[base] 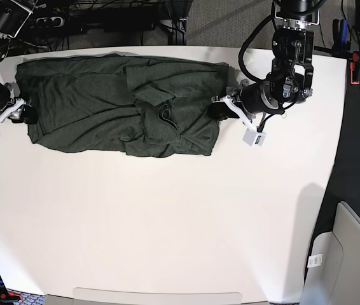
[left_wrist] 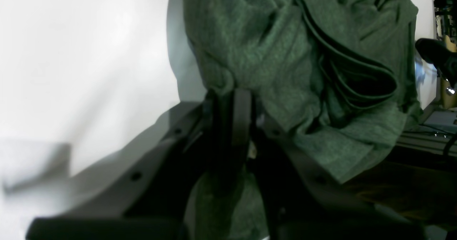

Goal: Fold the T-shirt properly
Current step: 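Release the shirt and move the right gripper to the strip's other end, then grasp the strip's end with the right gripper and fold it toward the left gripper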

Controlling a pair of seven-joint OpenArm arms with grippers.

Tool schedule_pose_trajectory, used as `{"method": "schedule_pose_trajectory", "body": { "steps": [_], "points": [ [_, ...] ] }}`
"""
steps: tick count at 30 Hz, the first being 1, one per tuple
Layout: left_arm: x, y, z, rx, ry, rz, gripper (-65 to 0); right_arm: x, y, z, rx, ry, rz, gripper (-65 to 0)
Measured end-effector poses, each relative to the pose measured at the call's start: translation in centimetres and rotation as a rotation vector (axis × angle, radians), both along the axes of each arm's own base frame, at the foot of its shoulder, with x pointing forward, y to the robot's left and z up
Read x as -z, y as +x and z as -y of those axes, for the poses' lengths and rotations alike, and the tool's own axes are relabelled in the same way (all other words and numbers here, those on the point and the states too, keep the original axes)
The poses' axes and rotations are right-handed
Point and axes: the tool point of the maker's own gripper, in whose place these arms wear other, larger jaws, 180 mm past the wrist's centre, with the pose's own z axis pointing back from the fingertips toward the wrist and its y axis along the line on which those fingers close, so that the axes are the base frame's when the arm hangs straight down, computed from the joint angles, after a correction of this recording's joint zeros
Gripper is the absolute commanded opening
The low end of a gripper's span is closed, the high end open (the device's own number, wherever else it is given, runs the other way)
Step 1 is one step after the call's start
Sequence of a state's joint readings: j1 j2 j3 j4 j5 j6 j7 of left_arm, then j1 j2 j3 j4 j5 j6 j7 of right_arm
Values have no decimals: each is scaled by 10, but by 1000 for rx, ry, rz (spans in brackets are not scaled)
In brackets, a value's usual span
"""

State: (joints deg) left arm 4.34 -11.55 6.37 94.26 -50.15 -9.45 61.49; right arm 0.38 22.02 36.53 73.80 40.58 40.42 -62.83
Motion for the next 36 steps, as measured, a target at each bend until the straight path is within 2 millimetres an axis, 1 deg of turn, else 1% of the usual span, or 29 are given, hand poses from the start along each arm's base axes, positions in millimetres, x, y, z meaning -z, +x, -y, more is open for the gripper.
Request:
{"method": "schedule_pose_trajectory", "body": {
  "steps": [2,6,12,15,18,22,29,30,34,36],
  "points": [
    [0,0,1,-1,-3,1,-632,1,-3,-7,-6,33,6,-373],
    [0,0,1,-1,-3,1,-632,0,-9,-16,-40,70,-38,-373],
    [-1,0,1,0,-5,1,-632,-4,-20,-25,-88,55,-59,-373],
    [-1,0,2,0,-8,1,-632,-4,-22,-28,-96,58,-61,-373],
    [-1,0,3,1,-8,1,-632,-3,-22,-31,-97,64,-63,-374],
    [0,0,2,1,-6,-1,-632,-2,-15,-49,-94,120,-30,-374],
    [0,0,3,1,-8,-1,-632,0,-2,-73,-93,182,-1,-382],
    [0,0,2,1,-5,-1,-632,0,-1,-75,-93,189,4,-398],
    [-1,0,3,1,-8,-1,-632,2,-2,-76,-93,193,-2,-544],
    [-1,0,3,1,-9,0,-632,5,-6,-77,-101,196,-30,-610]
  ]
}}
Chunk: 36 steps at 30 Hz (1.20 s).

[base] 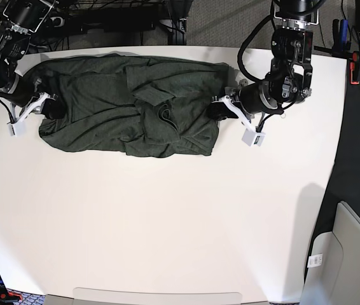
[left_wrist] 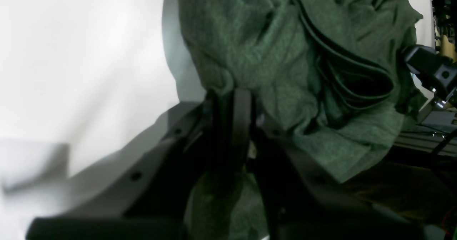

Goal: Fold the T-shirt properly
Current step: 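Grasp the strip's end with the right gripper and fold it toward the left gripper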

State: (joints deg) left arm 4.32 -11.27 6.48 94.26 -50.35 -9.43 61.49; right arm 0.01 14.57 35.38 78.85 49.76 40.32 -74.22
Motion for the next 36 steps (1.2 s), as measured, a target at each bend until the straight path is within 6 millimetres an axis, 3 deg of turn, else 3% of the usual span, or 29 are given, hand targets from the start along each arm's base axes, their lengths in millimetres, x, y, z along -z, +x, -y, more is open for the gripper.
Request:
{"method": "schedule_pose_trajectory", "body": {
  "steps": [2,6,11,15,19,21,26,30,36],
  "points": [
    [0,0,0,0,0,-1,-632,0,-2,-4,-7,28,-9,-643],
    [0,0,0,0,0,0,-632,-4,-7,-5,-19,64,-14,-645],
    [0,0,0,0,-1,0,-632,-18,-16,27,85,104,28,-645],
    [1,-1,0,0,0,-3,-632,-40,-5,34,102,151,112,-645],
    [1,-1,0,1,-1,-3,-632,-52,9,22,98,205,174,-645],
    [1,-3,4,12,-1,-5,-632,-48,16,-1,66,247,174,-645],
    [2,-6,9,29,-3,-9,-632,-39,30,-92,-54,408,161,-645],
    [7,-12,8,28,0,-24,-632,-37,38,-151,-158,455,136,-645],
    [6,-11,6,28,5,-22,-632,-80,63,-239,-305,537,227,-645]
  ]
}}
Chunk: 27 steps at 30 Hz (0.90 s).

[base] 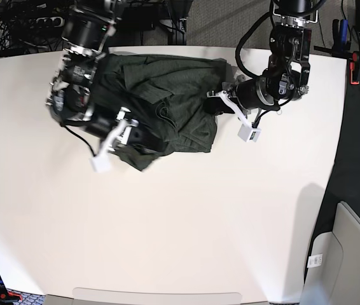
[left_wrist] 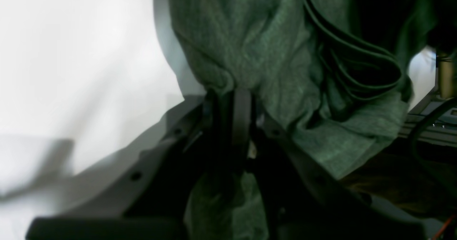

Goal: Fold the T-shirt properly
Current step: 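Grasp the strip's end with the right gripper and fold it toward the left gripper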

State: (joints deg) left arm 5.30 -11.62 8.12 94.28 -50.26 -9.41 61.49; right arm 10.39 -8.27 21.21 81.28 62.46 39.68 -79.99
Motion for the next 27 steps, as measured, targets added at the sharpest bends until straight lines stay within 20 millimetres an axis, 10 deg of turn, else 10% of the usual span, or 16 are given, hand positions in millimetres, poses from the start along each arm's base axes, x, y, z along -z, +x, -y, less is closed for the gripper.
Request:
{"method": "schedule_pose_trajectory", "body": {
  "steps": [27],
  "points": [
    [3,-3,-7,-7,16,-4,-632,-12,-7,-75,-280,-73,58,-645]
  ]
}}
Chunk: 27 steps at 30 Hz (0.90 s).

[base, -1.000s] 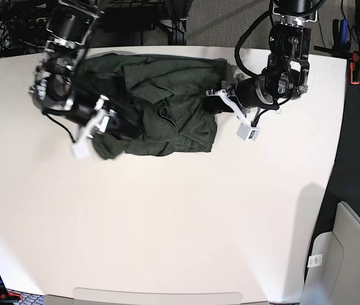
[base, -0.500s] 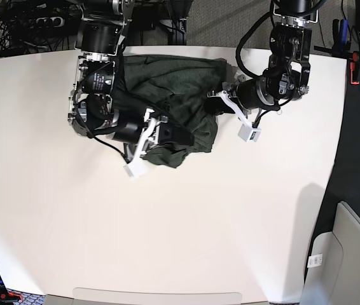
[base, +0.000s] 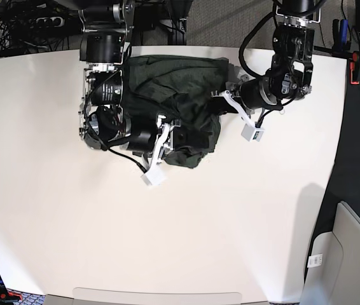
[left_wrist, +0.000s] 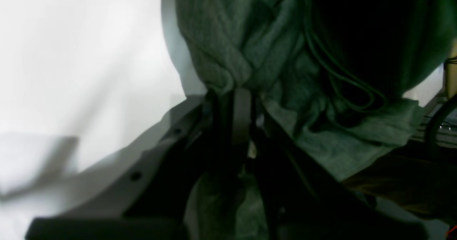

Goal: Fold the T-shirt properly
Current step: 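Grasp the strip's end with the right gripper and fold it toward the left gripper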

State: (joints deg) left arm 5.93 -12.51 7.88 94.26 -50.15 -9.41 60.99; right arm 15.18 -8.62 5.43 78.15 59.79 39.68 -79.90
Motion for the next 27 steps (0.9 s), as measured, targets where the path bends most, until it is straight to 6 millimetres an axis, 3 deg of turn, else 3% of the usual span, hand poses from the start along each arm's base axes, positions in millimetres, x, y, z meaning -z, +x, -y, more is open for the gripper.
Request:
{"method": "schedule_pose_trajectory", "body": {
  "steps": [6,13,17,19,23,25,27],
  "points": [
    [1,-3,0,-1,-4,-6,-632,6,-10,-15,-65,-17,-13,-645],
    [3,-6,1,-9,-11,-8,-632,-7,-19,-59,-172,3,47,-645],
    [3,-8,2,-10,-19,-13,-632,-7,-13,-57,-138,14,54,-634],
    [3,-8,2,-10,-20,-13,-632,2,-13,-54,-133,-29,53,-581],
    [3,-8,1,-9,-17,-13,-632,8,-22,-53,-132,-38,43,-388],
    [3,-8,1,-10,-16,-13,-632,5,-25,-53,-129,-38,58,-304],
    [3,-8,1,-10,-16,-13,-632,-4,-22,-46,-93,-15,81,-274]
  ]
}}
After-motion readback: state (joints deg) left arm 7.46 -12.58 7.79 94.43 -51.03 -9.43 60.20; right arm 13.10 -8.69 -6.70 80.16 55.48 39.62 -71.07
